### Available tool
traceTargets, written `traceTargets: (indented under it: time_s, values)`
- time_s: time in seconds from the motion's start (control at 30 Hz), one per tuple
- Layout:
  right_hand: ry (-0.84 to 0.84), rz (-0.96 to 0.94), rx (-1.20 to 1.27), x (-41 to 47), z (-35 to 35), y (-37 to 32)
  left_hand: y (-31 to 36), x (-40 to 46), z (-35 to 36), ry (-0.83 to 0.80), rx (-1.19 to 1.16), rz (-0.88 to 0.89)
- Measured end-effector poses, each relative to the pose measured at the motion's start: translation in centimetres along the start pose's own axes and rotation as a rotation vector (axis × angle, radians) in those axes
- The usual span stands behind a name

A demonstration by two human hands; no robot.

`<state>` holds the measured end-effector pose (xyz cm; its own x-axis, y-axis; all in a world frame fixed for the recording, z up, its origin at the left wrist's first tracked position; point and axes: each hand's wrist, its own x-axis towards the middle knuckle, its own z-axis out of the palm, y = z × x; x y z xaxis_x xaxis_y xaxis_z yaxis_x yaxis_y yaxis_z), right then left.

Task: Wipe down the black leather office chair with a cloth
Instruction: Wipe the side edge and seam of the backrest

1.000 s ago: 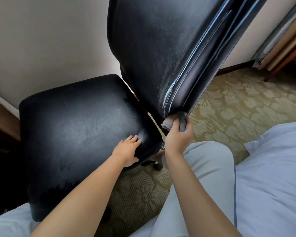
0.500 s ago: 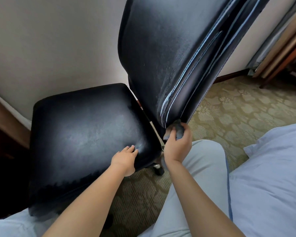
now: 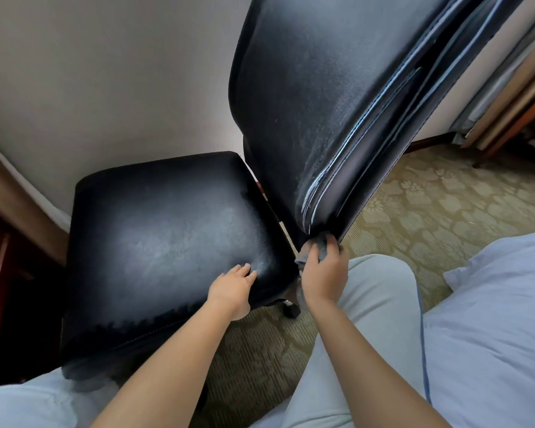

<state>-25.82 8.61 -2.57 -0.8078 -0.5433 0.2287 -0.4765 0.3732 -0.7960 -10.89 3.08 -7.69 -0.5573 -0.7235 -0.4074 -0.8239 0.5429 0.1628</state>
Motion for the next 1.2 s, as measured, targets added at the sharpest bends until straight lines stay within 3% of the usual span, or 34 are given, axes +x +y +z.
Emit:
traceTargets:
  time_s: [0.13, 0.27, 0.4, 0.53, 0.63, 0.7, 0.8, 0.9, 1.07, 1.2]
  values:
    - [0.265, -0.241, 0.129, 1.4, -1.3, -2.3, 0.1, -0.1, 0.1, 0.018, 0.005, -0.003]
    - [0.240, -0.383, -0.044, 1.5, -0.3, -0.6, 0.3, -0.5, 0.3, 0.024, -0.014, -0.024]
    - [0.103, -0.252, -0.078, 0.7, 0.8, 0.3, 0.5, -0.9, 0.6, 0.025, -0.027, -0.033]
    - [-0.171, 0.011, -0.111, -0.3, 0.6, 1.6, 0.7, -1.2, -0.1, -0.004, -0.049, -0.043]
    - [-0.056, -0.072, 0.036, -0.3, -0.5, 0.6, 0.6, -1.3, -1.5, 0.019, -0.111, -0.057]
    - [0.050, -0.123, 0.138, 0.0, -1.1, -0.7, 1.0, -1.1, -2.4, 0.156, -0.316, -0.126]
    - [0.150, -0.283, 0.242, -0.5, -1.3, -2.0, 3.3, -0.8, -4.3, 0.394, -0.889, -0.275]
    - [0.162, -0.443, 0.270, -0.3, -1.2, -2.8, 6.2, -0.7, -6.5, 0.414, -1.458, -0.331]
    - [0.091, -0.343, 0.171, 0.5, 0.5, -2.2, 7.3, -0.6, -8.0, 0.514, -1.538, -0.305]
    - [-0.027, -0.080, 0.098, 0.3, 1.0, 0.2, 6.9, -0.5, -9.7, 0.651, -1.491, -0.289]
